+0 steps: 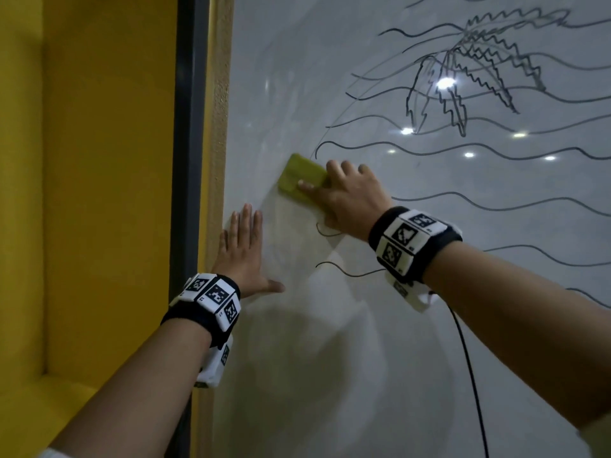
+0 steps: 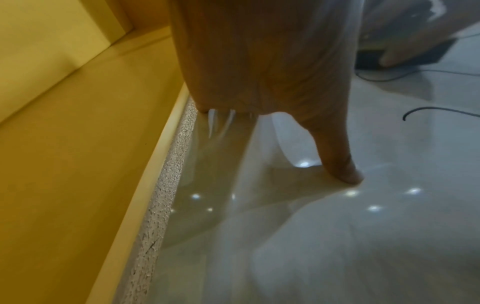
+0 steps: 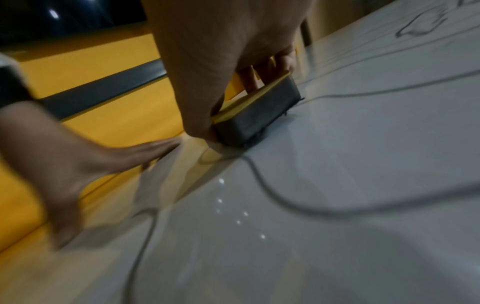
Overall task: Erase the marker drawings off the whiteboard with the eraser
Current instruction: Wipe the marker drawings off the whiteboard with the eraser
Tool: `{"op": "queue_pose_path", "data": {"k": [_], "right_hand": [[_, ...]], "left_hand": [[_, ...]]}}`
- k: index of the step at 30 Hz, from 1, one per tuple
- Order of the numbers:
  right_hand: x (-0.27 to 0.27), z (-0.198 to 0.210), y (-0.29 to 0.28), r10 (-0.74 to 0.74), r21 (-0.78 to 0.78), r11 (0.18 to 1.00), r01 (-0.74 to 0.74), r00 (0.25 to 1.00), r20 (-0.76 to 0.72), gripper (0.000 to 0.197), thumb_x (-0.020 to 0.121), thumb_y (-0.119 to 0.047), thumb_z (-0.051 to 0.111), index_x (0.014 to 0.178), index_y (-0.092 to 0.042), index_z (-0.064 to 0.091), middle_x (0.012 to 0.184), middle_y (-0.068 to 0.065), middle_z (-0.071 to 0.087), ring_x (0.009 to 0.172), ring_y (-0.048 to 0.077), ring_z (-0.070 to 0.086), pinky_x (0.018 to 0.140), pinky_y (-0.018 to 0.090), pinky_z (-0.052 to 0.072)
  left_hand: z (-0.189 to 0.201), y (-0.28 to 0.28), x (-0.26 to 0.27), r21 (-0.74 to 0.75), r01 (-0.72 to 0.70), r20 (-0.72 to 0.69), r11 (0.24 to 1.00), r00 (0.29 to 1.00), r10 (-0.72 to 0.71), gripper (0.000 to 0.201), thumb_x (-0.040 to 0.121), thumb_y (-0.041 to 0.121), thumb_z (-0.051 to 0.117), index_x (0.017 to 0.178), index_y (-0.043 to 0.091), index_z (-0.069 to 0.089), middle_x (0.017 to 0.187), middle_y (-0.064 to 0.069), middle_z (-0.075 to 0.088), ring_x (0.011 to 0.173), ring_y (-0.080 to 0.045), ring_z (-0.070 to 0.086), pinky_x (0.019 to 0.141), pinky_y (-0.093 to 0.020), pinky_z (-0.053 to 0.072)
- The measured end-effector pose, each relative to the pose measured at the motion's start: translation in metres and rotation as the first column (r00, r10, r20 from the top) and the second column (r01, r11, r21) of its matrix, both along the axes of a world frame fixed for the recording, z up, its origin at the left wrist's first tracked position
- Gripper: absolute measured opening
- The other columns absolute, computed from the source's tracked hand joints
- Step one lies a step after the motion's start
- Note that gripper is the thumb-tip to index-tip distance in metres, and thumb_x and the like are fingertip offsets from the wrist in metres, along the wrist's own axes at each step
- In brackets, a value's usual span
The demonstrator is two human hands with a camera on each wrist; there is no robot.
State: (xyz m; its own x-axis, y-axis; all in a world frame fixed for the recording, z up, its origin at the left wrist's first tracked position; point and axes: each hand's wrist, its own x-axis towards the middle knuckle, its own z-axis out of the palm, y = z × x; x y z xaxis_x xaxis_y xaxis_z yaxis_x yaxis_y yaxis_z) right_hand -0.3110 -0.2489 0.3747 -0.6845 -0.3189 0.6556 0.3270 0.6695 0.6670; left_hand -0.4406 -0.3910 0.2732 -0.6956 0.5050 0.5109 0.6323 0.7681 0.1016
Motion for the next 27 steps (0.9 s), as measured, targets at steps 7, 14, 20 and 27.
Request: {"op": "queue_pose_path", "data": {"k": [7, 14, 20, 27], "right_hand": [[-0.006, -0.016, 0.009, -0.030, 0.046, 0.999, 0.028, 0.999, 0.039, 0.061, 0.058, -0.040, 0.074, 0.118, -0.035, 0.065, 0.092, 0.008, 0.063, 0.069, 0.023, 0.059, 0.056, 0.027, 0.043], [0.008, 0.034, 0.005, -0.086, -0.205, 0.977, 0.065, 0.991, -0.098, 0.066, 0.089, -0.040, 0.051, 0.148, -0.031, 0.022, 0.136, 0.018, 0.034, 0.116, 0.034, 0.042, 0.088, 0.041, 0.038], [0.012, 0.018, 0.013, -0.100, -0.068, 0.993, 0.097, 0.994, -0.038, 0.066, 0.084, -0.042, 0.059, 0.144, -0.030, 0.035, 0.124, 0.018, 0.048, 0.099, 0.034, 0.054, 0.075, 0.039, 0.044], [-0.001, 0.023, 0.002, -0.096, -0.237, 0.969, 0.071, 0.991, -0.096, 0.071, 0.088, -0.041, 0.051, 0.149, -0.026, 0.019, 0.138, 0.020, 0.032, 0.110, 0.035, 0.048, 0.080, 0.041, 0.042]], "left_hand": [[0.003, 0.002, 0.004, 0.084, -0.006, -0.025, 0.996, 1.000, 0.008, 0.133, 0.064, 0.079, 0.055, 0.141, 0.015, -0.033, 0.149, -0.009, -0.037, 0.139, -0.027, -0.029, 0.117, -0.047, -0.007], [0.029, 0.010, -0.002, 0.129, 0.054, -0.158, 0.990, 0.987, -0.033, 0.115, 0.061, 0.091, 0.018, 0.137, 0.023, -0.035, 0.152, -0.006, -0.031, 0.141, -0.022, -0.027, 0.112, -0.045, -0.015], [0.035, 0.020, -0.010, 0.124, 0.146, -0.172, 0.981, 0.977, -0.124, 0.089, 0.082, 0.075, 0.016, 0.132, 0.026, -0.038, 0.134, -0.001, -0.052, 0.125, -0.018, -0.046, 0.106, -0.041, -0.026], [0.036, 0.022, -0.018, 0.072, 0.157, -0.158, 0.985, 0.977, -0.144, 0.092, 0.063, 0.085, -0.010, 0.128, 0.029, -0.044, 0.126, 0.002, -0.059, 0.119, -0.017, -0.054, 0.097, -0.036, -0.037]]}}
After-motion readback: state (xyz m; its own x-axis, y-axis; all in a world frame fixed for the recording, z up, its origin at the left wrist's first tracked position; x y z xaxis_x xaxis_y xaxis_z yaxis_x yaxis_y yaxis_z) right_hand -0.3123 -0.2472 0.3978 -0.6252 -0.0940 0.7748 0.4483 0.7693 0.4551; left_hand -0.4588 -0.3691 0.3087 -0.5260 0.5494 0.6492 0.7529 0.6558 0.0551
